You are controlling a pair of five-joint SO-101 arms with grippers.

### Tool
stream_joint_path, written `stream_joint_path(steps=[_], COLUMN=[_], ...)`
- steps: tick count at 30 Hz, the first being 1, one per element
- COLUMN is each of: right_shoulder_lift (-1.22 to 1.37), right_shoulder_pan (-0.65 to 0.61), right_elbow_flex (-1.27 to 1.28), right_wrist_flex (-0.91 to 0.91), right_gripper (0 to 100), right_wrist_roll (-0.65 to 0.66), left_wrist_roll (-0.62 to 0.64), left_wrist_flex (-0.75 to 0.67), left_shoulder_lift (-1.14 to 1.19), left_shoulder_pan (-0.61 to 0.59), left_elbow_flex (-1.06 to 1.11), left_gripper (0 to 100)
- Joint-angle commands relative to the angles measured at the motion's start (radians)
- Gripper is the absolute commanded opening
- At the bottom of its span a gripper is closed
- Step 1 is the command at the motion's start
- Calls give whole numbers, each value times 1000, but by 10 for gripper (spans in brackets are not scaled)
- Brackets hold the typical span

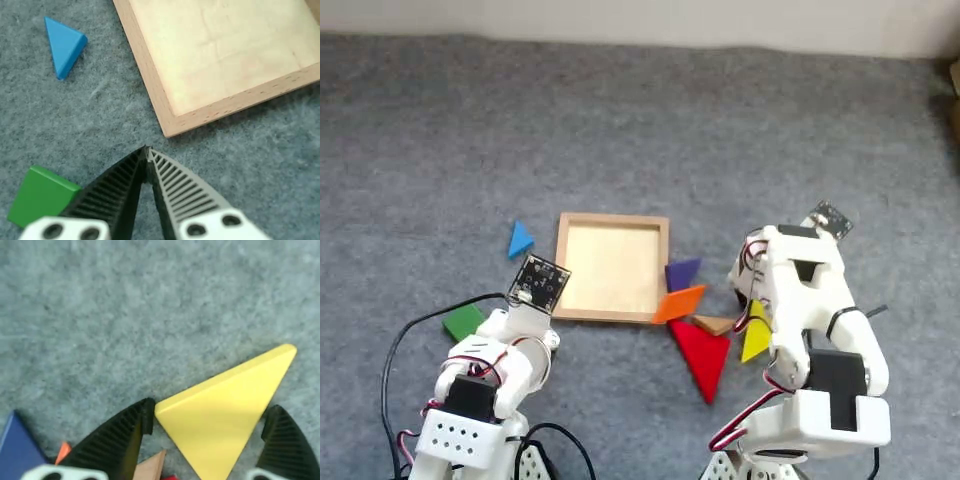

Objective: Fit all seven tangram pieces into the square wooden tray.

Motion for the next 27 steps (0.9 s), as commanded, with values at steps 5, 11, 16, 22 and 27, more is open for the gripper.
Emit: stream_joint_path(steps=[5,11,16,22,27], right_shoulder_lift=[1,1,1,5,5], right_shoulder_pan=[16,18,33,33,33], right_elbow_flex=[-30,-38,-39,-71,-68], right_wrist_flex=[-21,-19,-24,-27,-22], right_gripper=[340,340,342,359,422], right_wrist_roll=[-8,37,44,38,37], left_wrist_roll=[-8,-8,-8,-8,-8], left_wrist_flex=[0,0,0,0,0], left_shoulder_lift=[-8,-8,-8,-8,-8], left_shoulder_pan=[-4,-4,-4,-4,-4], left_elbow_flex=[28,28,28,28,28], left_gripper=[6,6,6,6,6])
